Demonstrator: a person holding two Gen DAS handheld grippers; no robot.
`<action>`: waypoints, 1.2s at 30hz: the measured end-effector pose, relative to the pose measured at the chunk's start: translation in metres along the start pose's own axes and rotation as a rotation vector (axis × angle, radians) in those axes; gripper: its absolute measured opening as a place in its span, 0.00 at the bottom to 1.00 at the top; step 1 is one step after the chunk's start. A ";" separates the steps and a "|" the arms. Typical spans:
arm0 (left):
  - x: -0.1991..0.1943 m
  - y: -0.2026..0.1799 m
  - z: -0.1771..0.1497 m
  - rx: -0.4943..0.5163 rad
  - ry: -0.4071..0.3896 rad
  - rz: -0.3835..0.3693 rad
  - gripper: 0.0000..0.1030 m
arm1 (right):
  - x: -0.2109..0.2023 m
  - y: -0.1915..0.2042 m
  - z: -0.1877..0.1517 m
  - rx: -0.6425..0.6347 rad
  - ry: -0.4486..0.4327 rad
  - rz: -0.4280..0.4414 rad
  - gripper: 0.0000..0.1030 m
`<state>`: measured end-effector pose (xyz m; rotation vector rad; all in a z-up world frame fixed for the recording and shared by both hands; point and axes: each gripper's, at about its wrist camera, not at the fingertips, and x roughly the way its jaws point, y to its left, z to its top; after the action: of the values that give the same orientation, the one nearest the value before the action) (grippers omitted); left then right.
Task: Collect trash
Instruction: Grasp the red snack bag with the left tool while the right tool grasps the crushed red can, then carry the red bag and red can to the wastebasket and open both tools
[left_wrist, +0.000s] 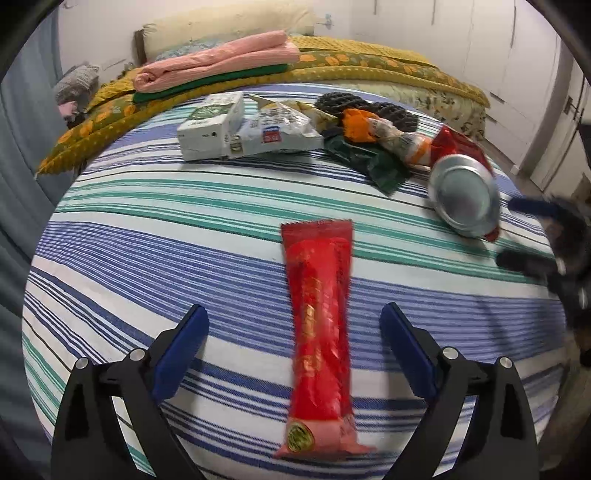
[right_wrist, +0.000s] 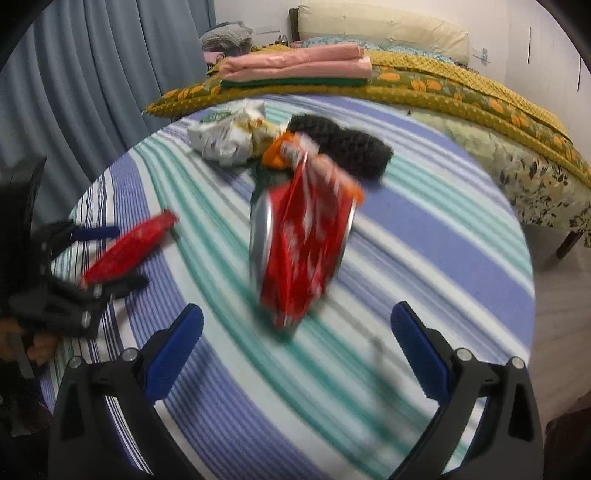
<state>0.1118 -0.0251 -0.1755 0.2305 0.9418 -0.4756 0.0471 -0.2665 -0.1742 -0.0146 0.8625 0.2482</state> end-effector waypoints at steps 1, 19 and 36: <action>-0.002 0.000 0.000 -0.003 -0.001 -0.017 0.89 | 0.001 -0.001 0.006 -0.004 -0.001 0.000 0.95; -0.010 -0.011 0.002 0.006 0.025 -0.024 0.22 | 0.007 -0.005 0.027 0.027 0.086 0.035 0.44; -0.056 -0.113 0.036 0.053 -0.056 -0.302 0.22 | -0.098 -0.104 -0.023 0.244 -0.055 0.010 0.44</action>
<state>0.0552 -0.1213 -0.1072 0.1216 0.9141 -0.7816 -0.0075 -0.3903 -0.1245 0.2230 0.8332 0.1510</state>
